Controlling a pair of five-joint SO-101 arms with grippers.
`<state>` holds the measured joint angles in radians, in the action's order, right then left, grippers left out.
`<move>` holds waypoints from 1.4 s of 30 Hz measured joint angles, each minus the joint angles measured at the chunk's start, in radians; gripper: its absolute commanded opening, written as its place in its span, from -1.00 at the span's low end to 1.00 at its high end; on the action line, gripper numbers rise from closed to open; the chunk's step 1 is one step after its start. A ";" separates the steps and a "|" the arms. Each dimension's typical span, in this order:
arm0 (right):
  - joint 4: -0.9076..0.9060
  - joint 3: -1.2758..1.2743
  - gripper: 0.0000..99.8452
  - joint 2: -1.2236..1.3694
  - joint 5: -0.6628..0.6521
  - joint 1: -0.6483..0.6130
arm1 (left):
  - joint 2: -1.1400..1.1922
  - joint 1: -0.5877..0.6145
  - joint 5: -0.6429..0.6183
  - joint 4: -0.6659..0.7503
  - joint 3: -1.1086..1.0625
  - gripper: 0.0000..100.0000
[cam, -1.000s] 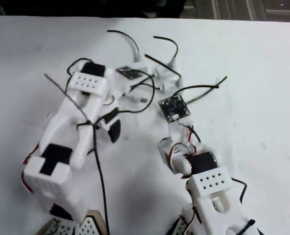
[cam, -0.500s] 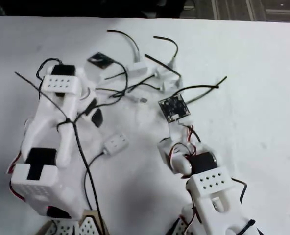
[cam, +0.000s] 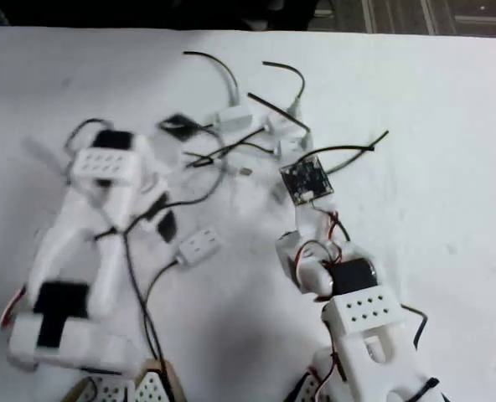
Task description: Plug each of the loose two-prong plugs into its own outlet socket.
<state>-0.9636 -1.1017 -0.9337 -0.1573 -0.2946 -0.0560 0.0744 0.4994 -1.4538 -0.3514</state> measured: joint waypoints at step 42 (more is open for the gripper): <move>-0.592 2.091 -0.61 1.904 -0.615 -0.184 | -0.393 0.339 0.002 0.404 -0.632 -0.50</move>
<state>-1.5558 0.9897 0.9705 -0.7725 -0.4787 -0.4488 0.4135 0.5010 -1.0503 -0.9835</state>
